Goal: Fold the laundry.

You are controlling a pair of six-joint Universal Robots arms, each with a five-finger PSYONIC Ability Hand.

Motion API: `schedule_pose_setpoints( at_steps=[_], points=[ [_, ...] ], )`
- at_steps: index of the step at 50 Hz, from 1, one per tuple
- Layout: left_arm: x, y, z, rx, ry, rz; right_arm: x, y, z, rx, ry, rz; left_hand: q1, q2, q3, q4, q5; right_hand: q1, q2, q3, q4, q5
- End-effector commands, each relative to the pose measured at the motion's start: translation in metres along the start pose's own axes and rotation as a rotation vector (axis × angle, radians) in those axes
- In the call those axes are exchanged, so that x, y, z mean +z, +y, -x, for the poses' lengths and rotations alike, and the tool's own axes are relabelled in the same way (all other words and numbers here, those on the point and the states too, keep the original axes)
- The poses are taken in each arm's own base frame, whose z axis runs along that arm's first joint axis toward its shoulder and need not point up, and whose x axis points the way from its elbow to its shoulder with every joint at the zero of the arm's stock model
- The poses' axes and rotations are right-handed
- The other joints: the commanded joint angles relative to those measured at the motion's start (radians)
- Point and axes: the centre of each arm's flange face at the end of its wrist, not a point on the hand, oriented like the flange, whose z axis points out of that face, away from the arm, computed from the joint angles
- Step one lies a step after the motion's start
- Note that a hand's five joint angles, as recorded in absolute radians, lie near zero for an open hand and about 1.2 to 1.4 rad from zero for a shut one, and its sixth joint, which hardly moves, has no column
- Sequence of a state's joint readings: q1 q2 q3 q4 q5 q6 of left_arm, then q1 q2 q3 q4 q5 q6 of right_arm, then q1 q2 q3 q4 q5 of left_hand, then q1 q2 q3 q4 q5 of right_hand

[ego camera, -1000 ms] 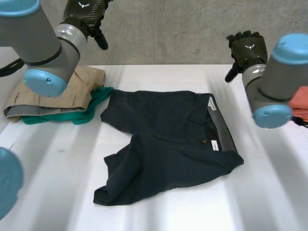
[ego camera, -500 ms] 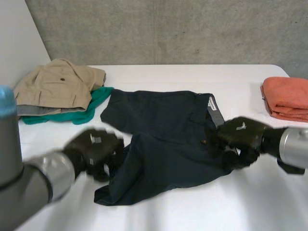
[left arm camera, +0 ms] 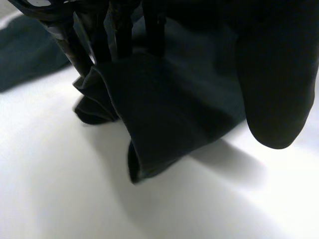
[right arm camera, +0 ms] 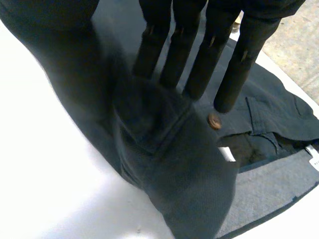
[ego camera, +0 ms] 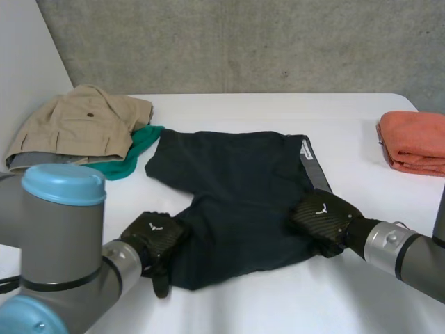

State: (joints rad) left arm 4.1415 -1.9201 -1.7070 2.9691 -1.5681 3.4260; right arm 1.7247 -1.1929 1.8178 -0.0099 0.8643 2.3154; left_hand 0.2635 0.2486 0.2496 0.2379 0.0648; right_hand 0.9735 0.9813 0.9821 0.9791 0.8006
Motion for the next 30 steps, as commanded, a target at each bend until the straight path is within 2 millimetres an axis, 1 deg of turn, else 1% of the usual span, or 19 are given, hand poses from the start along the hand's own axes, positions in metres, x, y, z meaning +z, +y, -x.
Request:
schedule_pose_setpoints(
  at_steps=[1, 2, 5, 8, 9, 10, 13, 14, 15, 16, 19, 21, 22, 24, 25, 26, 28, 29, 30],
  points=[
    [0.022, 0.000, -0.008, 0.113, -0.082, -0.036, 0.012, 0.000, -0.014, 0.106, 0.117, 0.020, -0.024, -0.009, -0.010, 0.002, 0.000, 0.423, 0.415, 0.414, 0.417, 0.421],
    [0.023, 0.000, -0.012, 0.144, -0.080, -0.038, 0.012, -0.001, -0.017, 0.167, 0.147, 0.022, -0.021, -0.006, -0.007, 0.005, 0.003, 0.423, 0.415, 0.414, 0.417, 0.421],
    [0.024, 0.001, -0.018, 0.185, -0.079, -0.043, 0.013, -0.005, -0.021, 0.219, 0.186, 0.021, -0.009, 0.006, 0.005, 0.017, 0.015, 0.423, 0.415, 0.414, 0.417, 0.421],
    [0.026, -0.002, -0.024, 0.225, -0.096, -0.074, 0.013, -0.010, -0.026, 0.287, 0.228, 0.027, 0.114, 0.129, 0.128, 0.139, 0.138, 0.423, 0.415, 0.414, 0.417, 0.421],
    [0.026, -0.003, -0.025, 0.235, -0.104, -0.083, 0.013, -0.010, -0.025, 0.298, 0.233, 0.031, 0.181, 0.196, 0.195, 0.207, 0.205, 0.423, 0.415, 0.414, 0.417, 0.421],
    [0.028, -0.005, -0.026, 0.252, -0.119, -0.098, 0.013, -0.011, -0.026, 0.332, 0.245, 0.039, 0.327, 0.342, 0.341, 0.353, 0.351, 0.423, 0.415, 0.414, 0.417, 0.421],
    [0.034, -0.006, -0.024, 0.279, -0.146, -0.106, 0.012, -0.012, -0.029, 0.366, 0.266, 0.056, 0.621, 0.636, 0.635, 0.647, 0.645, 0.423, 0.415, 0.414, 0.417, 0.421],
    [0.039, -0.007, -0.022, 0.300, -0.164, -0.108, 0.012, -0.012, -0.030, 0.378, 0.279, 0.065, 0.904, 0.919, 0.918, 0.930, 0.928, 0.423, 0.415, 0.414, 0.417, 0.421],
    [0.040, -0.009, -0.019, 0.306, -0.177, -0.114, 0.011, -0.013, -0.031, 0.379, 0.285, 0.070, 1.064, 1.079, 1.078, 1.090, 1.088, 0.423, 0.415, 0.414, 0.417, 0.421],
    [0.042, -0.010, -0.017, 0.309, -0.190, -0.114, 0.010, -0.013, -0.032, 0.379, 0.287, 0.073, 1.132, 1.147, 1.146, 1.158, 1.156, 0.423, 0.415, 0.414, 0.417, 0.421],
    [0.042, -0.018, -0.004, 0.307, -0.242, -0.115, 0.006, -0.016, -0.030, 0.377, 0.275, 0.096, 1.133, 1.148, 1.147, 1.158, 1.157, 0.423, 0.415, 0.414, 0.417, 0.421],
    [0.032, -0.025, 0.002, 0.296, -0.259, -0.126, 0.001, -0.022, -0.027, 0.365, 0.259, 0.105, 1.133, 1.148, 1.147, 1.158, 1.157, 0.423, 0.415, 0.414, 0.417, 0.421],
    [0.026, -0.028, 0.003, 0.293, -0.259, -0.131, -0.007, -0.031, -0.026, 0.331, 0.244, 0.108, 1.133, 1.148, 1.147, 1.158, 1.157, 0.423, 0.415, 0.414, 0.417, 0.421],
    [0.011, -0.038, 0.007, 0.285, -0.264, -0.155, -0.017, -0.042, -0.025, 0.285, 0.228, 0.110, 1.133, 1.148, 1.147, 1.158, 1.157, 0.423, 0.415, 0.414, 0.417, 0.421],
    [-0.006, -0.047, 0.009, 0.286, -0.263, -0.178, -0.028, -0.051, -0.021, 0.227, 0.200, 0.129, 1.133, 1.148, 1.147, 1.158, 1.157, 0.423, 0.415, 0.414, 0.417, 0.421],
    [-0.015, -0.050, 0.010, 0.289, -0.257, -0.183, -0.035, -0.055, -0.019, 0.193, 0.183, 0.143, 1.133, 1.148, 1.147, 1.158, 1.157, 0.423, 0.415, 0.414, 0.417, 0.421],
    [-0.032, -0.051, 0.009, 0.302, -0.224, -0.165, -0.045, -0.059, -0.014, 0.133, 0.146, 0.183, 1.133, 1.148, 1.147, 1.158, 1.157, 0.423, 0.415, 0.414, 0.417, 0.421],
    [-0.047, -0.048, 0.007, 0.311, -0.170, -0.126, -0.055, -0.059, -0.010, 0.088, 0.102, 0.239, 1.133, 1.148, 1.147, 1.158, 1.157, 0.423, 0.415, 0.414, 0.417, 0.421],
    [-0.053, -0.045, 0.005, 0.316, -0.138, -0.101, -0.059, -0.058, -0.007, 0.067, 0.068, 0.267, 1.133, 1.148, 1.147, 1.158, 1.157, 0.423, 0.415, 0.414, 0.417, 0.421]
  ],
)
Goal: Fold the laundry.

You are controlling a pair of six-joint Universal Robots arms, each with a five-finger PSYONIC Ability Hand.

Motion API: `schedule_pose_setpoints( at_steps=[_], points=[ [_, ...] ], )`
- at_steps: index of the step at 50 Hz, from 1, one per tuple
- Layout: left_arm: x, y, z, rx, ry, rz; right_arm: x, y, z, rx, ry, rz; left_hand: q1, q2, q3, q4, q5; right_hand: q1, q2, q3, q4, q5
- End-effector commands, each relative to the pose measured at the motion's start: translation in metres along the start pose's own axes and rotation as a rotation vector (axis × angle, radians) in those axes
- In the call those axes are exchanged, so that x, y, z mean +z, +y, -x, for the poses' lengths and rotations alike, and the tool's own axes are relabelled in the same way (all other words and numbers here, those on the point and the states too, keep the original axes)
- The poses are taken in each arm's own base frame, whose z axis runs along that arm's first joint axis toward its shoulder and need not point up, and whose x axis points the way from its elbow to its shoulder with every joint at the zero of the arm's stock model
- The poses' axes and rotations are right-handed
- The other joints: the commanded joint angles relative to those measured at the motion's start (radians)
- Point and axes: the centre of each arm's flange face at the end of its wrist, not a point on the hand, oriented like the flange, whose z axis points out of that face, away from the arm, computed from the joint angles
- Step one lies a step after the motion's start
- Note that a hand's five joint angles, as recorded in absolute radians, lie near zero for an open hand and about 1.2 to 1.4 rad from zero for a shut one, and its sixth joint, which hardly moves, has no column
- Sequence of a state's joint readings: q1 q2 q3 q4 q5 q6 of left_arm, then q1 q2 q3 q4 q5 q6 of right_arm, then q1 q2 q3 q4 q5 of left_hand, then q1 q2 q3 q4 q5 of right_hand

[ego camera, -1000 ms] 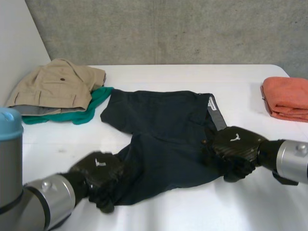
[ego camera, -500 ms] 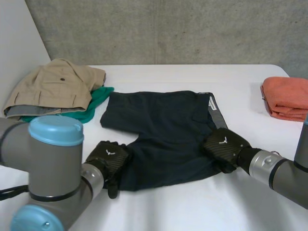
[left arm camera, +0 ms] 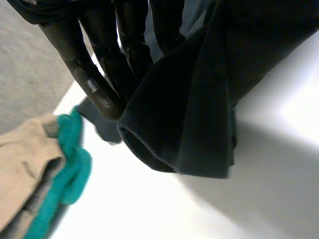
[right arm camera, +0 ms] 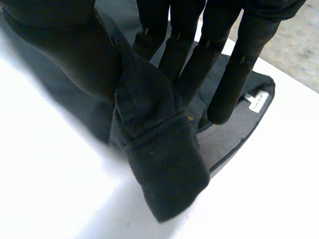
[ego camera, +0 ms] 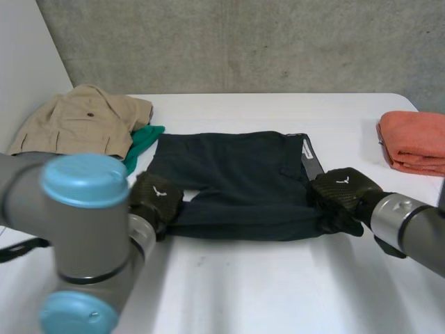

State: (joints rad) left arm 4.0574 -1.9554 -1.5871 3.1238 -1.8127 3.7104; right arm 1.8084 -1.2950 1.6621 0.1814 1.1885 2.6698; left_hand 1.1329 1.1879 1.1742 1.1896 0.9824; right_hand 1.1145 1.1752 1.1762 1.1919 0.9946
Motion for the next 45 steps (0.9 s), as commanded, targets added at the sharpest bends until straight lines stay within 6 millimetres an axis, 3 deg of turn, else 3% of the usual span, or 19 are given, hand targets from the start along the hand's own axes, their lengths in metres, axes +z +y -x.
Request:
schedule_pose_setpoints(
  at_steps=[1, 4, 6, 10, 13, 14, 16, 17, 18, 20, 21, 24, 25, 28, 30, 35, 39, 45],
  points=[
    [-0.064, -0.012, 0.016, 0.018, 0.165, 0.050, -0.049, -0.006, 0.012, -0.252, -0.142, 0.162, 0.263, 0.208, 0.222, 0.207, 0.239, 0.282, 0.221, 0.220, 0.204, 0.227],
    [-0.072, -0.002, 0.010, 0.018, 0.295, 0.146, -0.056, 0.001, 0.021, -0.327, -0.244, 0.252, 0.263, 0.208, 0.222, 0.207, 0.239, 0.282, 0.221, 0.220, 0.204, 0.227],
    [-0.065, 0.002, 0.008, 0.006, 0.319, 0.161, -0.054, 0.006, 0.027, -0.331, -0.283, 0.282, 0.263, 0.208, 0.222, 0.207, 0.239, 0.282, 0.221, 0.220, 0.204, 0.227],
    [-0.022, 0.011, 0.013, -0.011, 0.257, 0.178, -0.029, 0.015, 0.025, -0.287, -0.232, 0.316, 0.263, 0.208, 0.222, 0.207, 0.239, 0.282, 0.221, 0.220, 0.204, 0.227],
    [0.003, -0.002, 0.026, -0.012, 0.177, 0.136, -0.009, 0.005, 0.012, -0.272, -0.129, 0.285, 0.263, 0.208, 0.222, 0.207, 0.239, 0.282, 0.221, 0.220, 0.204, 0.227],
    [0.014, -0.015, 0.037, -0.013, 0.123, 0.093, -0.006, 0.001, 0.010, -0.271, -0.112, 0.270, 0.263, 0.208, 0.222, 0.207, 0.239, 0.282, 0.221, 0.220, 0.204, 0.227],
    [0.024, -0.033, 0.052, -0.016, 0.064, 0.038, 0.004, -0.023, -0.004, -0.264, -0.010, 0.173, 0.263, 0.208, 0.222, 0.207, 0.239, 0.282, 0.221, 0.220, 0.204, 0.227],
    [0.033, -0.054, 0.072, -0.023, -0.014, -0.033, 0.007, -0.035, -0.011, -0.257, 0.036, 0.119, 0.263, 0.208, 0.222, 0.207, 0.239, 0.282, 0.221, 0.220, 0.204, 0.227],
    [0.036, -0.066, 0.082, -0.029, -0.055, -0.075, 0.012, -0.058, -0.021, -0.245, 0.111, 0.019, 0.263, 0.208, 0.222, 0.207, 0.239, 0.282, 0.221, 0.220, 0.204, 0.227],
    [0.038, -0.092, 0.107, -0.050, -0.148, -0.171, 0.013, -0.084, -0.034, -0.229, 0.193, -0.101, 0.263, 0.208, 0.222, 0.207, 0.239, 0.282, 0.221, 0.220, 0.204, 0.227],
    [0.035, -0.118, 0.130, -0.076, -0.230, -0.276, 0.012, -0.112, -0.044, -0.211, 0.267, -0.229, 0.263, 0.208, 0.222, 0.207, 0.239, 0.282, 0.221, 0.220, 0.204, 0.227],
    [0.025, -0.156, 0.166, -0.120, -0.362, -0.457, 0.008, -0.152, -0.060, -0.192, 0.376, -0.436, 0.263, 0.208, 0.222, 0.207, 0.239, 0.282, 0.221, 0.220, 0.204, 0.227],
    [0.016, -0.176, 0.189, -0.145, -0.444, -0.571, 0.003, -0.174, -0.070, -0.175, 0.446, -0.569, 0.263, 0.208, 0.222, 0.207, 0.239, 0.282, 0.221, 0.220, 0.204, 0.227],
    [-0.006, -0.208, 0.223, -0.194, -0.563, -0.778, -0.006, -0.202, -0.080, -0.153, 0.529, -0.746, 0.263, 0.208, 0.222, 0.207, 0.239, 0.282, 0.221, 0.220, 0.204, 0.227],
    [-0.012, -0.217, 0.232, -0.211, -0.586, -0.845, -0.017, -0.224, -0.085, -0.153, 0.581, -0.894, 0.263, 0.208, 0.222, 0.207, 0.239, 0.282, 0.221, 0.220, 0.204, 0.227],
    [-0.015, -0.221, 0.231, -0.212, -0.549, -0.875, -0.018, -0.235, -0.079, -0.168, 0.578, -0.975, 0.263, 0.208, 0.222, 0.207, 0.239, 0.282, 0.221, 0.220, 0.204, 0.227],
    [-0.003, -0.206, 0.220, -0.217, -0.485, -0.785, -0.003, -0.225, -0.069, -0.164, 0.520, -0.925, 0.263, 0.208, 0.222, 0.207, 0.239, 0.282, 0.221, 0.220, 0.204, 0.227],
    [0.038, -0.156, 0.187, -0.228, -0.375, -0.581, 0.035, -0.181, -0.056, -0.140, 0.432, -0.765, 0.263, 0.208, 0.222, 0.207, 0.239, 0.282, 0.221, 0.220, 0.204, 0.227]
  ],
)
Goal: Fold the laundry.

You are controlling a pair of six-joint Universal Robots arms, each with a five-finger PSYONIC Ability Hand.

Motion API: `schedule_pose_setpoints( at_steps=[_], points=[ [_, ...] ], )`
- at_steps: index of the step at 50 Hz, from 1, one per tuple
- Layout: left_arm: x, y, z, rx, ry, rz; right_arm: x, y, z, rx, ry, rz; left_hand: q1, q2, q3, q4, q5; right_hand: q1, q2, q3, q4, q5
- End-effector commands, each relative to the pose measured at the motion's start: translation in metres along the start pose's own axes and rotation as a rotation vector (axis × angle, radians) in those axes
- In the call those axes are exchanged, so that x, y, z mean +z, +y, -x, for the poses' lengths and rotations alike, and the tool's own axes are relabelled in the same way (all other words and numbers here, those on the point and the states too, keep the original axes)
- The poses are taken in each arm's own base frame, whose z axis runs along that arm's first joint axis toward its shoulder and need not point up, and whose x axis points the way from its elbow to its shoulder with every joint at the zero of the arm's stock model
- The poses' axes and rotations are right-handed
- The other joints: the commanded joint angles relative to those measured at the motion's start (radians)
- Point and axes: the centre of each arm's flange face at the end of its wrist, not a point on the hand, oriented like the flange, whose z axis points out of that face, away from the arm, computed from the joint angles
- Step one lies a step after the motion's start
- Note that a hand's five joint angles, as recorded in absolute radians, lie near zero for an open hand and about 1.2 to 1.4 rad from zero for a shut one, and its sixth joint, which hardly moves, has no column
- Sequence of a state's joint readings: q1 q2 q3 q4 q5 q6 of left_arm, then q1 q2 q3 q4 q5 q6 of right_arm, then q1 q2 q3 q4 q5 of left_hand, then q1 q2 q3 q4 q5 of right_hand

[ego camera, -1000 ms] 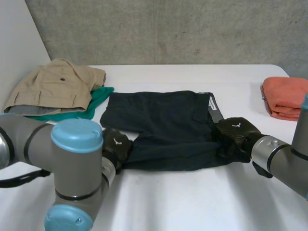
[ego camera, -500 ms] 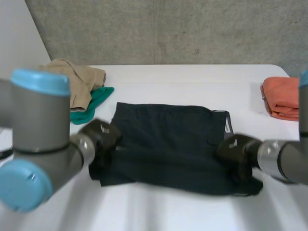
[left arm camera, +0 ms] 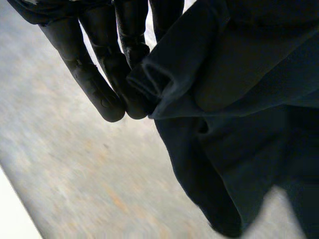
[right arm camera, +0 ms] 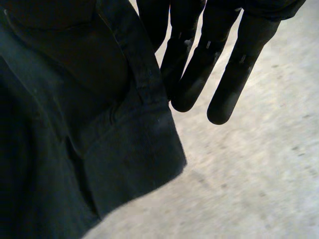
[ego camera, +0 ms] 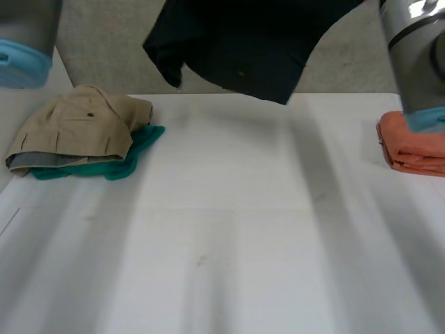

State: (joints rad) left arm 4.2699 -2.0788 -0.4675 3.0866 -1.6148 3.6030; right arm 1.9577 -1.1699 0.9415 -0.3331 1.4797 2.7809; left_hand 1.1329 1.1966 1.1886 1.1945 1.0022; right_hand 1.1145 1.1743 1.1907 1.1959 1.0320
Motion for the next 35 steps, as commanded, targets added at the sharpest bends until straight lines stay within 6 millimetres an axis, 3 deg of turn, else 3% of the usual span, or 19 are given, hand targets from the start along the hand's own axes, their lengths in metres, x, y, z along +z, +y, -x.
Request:
schedule_pose_setpoints(
  at_steps=[1, 5, 6, 10, 14, 20, 24, 28, 32, 35],
  points=[
    [-0.031, 0.075, -0.030, 0.012, 0.113, 0.264, -0.028, 0.057, 0.030, 0.022, -0.111, 0.197, 0.263, 0.200, 0.208, 0.202, 0.219, 0.282, 0.222, 0.206, 0.200, 0.190],
    [-0.058, 0.120, -0.055, 0.017, 0.183, 0.393, -0.052, 0.095, 0.048, 0.029, -0.173, 0.314, 0.263, 0.200, 0.208, 0.202, 0.219, 0.282, 0.222, 0.206, 0.200, 0.190],
    [-0.072, 0.140, -0.067, 0.020, 0.218, 0.451, -0.064, 0.111, 0.056, 0.031, -0.203, 0.362, 0.263, 0.200, 0.208, 0.202, 0.219, 0.282, 0.222, 0.206, 0.200, 0.190],
    [-0.104, 0.179, -0.087, 0.050, 0.284, 0.574, -0.095, 0.146, 0.073, 0.007, -0.286, 0.478, 0.263, 0.200, 0.208, 0.202, 0.219, 0.282, 0.222, 0.206, 0.200, 0.190],
    [-0.125, 0.195, -0.086, 0.103, 0.310, 0.659, -0.119, 0.163, 0.078, -0.039, -0.337, 0.567, 0.263, 0.200, 0.208, 0.202, 0.219, 0.282, 0.222, 0.206, 0.200, 0.190],
    [-0.144, 0.179, -0.070, 0.154, 0.333, 0.706, -0.143, 0.150, 0.073, -0.043, -0.398, 0.688, 0.263, 0.200, 0.208, 0.202, 0.219, 0.282, 0.222, 0.206, 0.200, 0.190],
    [-0.167, 0.154, -0.059, 0.189, 0.394, 0.761, -0.157, 0.115, 0.058, -0.052, -0.456, 0.804, 0.263, 0.200, 0.208, 0.202, 0.219, 0.282, 0.222, 0.206, 0.200, 0.190],
    [-0.216, 0.126, -0.056, 0.218, 0.546, 0.912, -0.182, 0.081, 0.043, -0.076, -0.586, 1.000, 0.263, 0.200, 0.208, 0.202, 0.219, 0.282, 0.222, 0.206, 0.200, 0.190],
    [-0.250, 0.105, -0.058, 0.241, 0.681, 1.002, -0.210, 0.065, 0.040, -0.113, -0.750, 1.171, 0.263, 0.200, 0.208, 0.202, 0.219, 0.282, 0.222, 0.206, 0.200, 0.190],
    [-0.268, 0.097, -0.060, 0.257, 0.756, 1.057, -0.218, 0.062, 0.038, -0.131, -0.810, 1.223, 0.263, 0.200, 0.208, 0.202, 0.219, 0.282, 0.222, 0.206, 0.200, 0.190]
  ],
)
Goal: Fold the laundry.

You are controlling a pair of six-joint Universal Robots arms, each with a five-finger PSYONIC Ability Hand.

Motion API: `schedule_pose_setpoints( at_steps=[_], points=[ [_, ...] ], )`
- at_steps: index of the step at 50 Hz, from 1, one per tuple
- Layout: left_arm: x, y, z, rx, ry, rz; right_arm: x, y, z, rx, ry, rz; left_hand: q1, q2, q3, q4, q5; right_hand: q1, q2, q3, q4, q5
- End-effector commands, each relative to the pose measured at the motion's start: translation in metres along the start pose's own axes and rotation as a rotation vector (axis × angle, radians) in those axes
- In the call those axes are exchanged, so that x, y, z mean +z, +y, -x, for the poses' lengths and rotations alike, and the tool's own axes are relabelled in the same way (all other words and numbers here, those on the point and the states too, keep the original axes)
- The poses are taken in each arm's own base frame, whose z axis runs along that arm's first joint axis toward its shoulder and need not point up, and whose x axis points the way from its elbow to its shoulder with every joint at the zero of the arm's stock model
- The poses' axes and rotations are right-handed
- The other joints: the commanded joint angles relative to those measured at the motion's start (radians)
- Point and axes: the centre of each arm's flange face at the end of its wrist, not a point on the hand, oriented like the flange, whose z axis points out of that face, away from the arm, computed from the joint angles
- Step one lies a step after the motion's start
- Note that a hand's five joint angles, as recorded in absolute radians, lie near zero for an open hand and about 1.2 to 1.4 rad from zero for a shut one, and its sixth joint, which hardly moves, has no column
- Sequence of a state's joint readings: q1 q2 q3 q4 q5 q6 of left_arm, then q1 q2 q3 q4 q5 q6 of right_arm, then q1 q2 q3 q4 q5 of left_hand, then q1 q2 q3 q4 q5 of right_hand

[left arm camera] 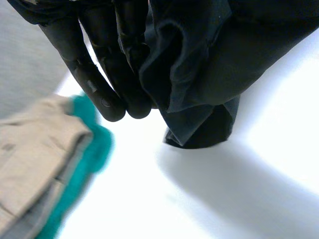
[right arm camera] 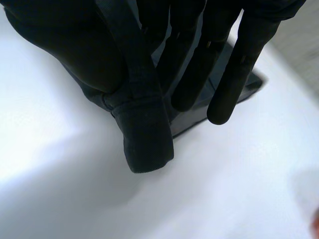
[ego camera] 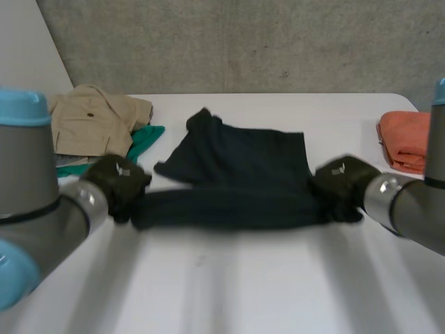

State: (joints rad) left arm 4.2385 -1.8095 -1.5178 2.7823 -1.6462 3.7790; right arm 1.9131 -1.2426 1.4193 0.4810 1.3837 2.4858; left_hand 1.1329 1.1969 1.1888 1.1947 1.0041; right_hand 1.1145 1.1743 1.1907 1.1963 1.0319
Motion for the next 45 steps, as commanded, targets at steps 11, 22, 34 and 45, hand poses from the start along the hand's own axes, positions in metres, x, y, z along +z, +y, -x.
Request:
schedule_pose_setpoints(
  at_steps=[11, 22, 34, 45],
  points=[
    [0.001, -0.006, -0.015, 0.113, 0.049, 0.029, 0.003, 0.018, 0.013, -0.113, -0.099, 0.130, 0.263, 0.199, 0.207, 0.202, 0.218, 0.282, 0.222, 0.206, 0.200, 0.190],
    [0.017, -0.139, 0.106, 0.010, -0.447, -0.499, 0.012, -0.113, -0.095, -0.010, 0.513, -0.561, 0.263, 0.199, 0.207, 0.202, 0.218, 0.282, 0.222, 0.206, 0.200, 0.190],
    [-0.023, -0.201, 0.171, -0.197, -0.696, -0.905, -0.025, -0.190, -0.144, 0.077, 0.773, -1.116, 0.263, 0.199, 0.207, 0.202, 0.218, 0.282, 0.222, 0.206, 0.200, 0.190],
    [0.037, -0.151, 0.128, -0.218, -0.522, -0.686, 0.039, -0.134, -0.119, 0.103, 0.591, -0.894, 0.263, 0.199, 0.207, 0.202, 0.218, 0.282, 0.222, 0.206, 0.200, 0.190]
  ],
)
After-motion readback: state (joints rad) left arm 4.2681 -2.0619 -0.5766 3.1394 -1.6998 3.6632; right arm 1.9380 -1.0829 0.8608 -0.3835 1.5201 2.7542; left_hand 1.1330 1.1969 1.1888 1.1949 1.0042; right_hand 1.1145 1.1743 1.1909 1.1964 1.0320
